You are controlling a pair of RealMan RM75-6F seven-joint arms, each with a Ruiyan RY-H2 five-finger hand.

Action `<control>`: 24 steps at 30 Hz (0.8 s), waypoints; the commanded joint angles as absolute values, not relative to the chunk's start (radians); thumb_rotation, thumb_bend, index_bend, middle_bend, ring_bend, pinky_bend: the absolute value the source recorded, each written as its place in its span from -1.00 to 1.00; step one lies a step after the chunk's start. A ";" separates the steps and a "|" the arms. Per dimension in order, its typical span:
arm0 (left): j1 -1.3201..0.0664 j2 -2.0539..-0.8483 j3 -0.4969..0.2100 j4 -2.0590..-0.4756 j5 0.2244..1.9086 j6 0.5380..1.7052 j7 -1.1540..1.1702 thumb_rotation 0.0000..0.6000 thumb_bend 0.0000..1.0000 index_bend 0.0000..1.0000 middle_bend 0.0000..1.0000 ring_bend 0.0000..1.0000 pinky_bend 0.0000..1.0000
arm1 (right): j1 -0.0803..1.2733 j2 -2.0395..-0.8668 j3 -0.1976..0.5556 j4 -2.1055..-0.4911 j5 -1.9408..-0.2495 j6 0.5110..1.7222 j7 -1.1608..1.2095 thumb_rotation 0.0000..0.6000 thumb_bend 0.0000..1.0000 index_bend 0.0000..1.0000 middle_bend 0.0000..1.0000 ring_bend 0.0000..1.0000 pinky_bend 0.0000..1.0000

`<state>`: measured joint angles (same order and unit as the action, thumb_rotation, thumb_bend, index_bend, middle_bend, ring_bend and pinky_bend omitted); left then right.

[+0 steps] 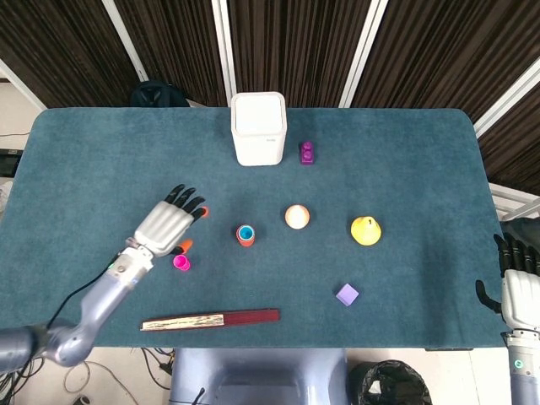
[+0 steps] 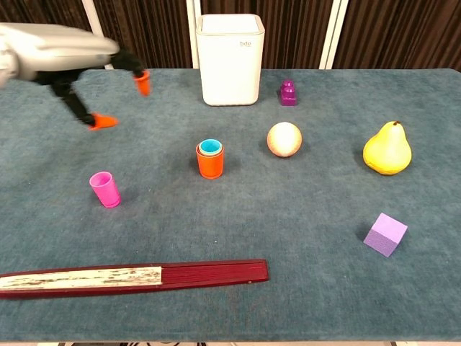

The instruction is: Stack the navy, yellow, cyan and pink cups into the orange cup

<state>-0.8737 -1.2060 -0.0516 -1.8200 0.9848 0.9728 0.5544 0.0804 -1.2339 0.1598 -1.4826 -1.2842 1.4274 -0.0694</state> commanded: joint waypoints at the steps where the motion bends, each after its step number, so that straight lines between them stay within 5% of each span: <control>1: -0.828 -1.161 -0.004 -1.837 1.050 0.964 0.498 1.00 -0.41 -0.45 -0.73 -1.00 -1.00 | 0.081 -1.234 0.160 -1.482 -1.283 1.426 -0.071 1.00 -0.14 -0.89 -1.00 -0.91 -1.00; 13: -0.762 -1.176 0.085 -1.753 1.158 0.924 0.426 1.00 -0.41 -0.41 -0.73 -1.00 -1.00 | 0.081 -1.237 0.161 -1.478 -1.283 1.430 -0.080 1.00 -0.14 -0.88 -1.00 -0.91 -1.00; 24: -0.763 -1.277 0.079 -1.647 1.173 0.870 0.395 1.00 -0.41 -0.41 -0.72 -1.00 -1.00 | 0.080 -1.235 0.163 -1.478 -1.280 1.433 -0.080 1.00 -0.14 -0.88 -1.00 -0.91 -1.00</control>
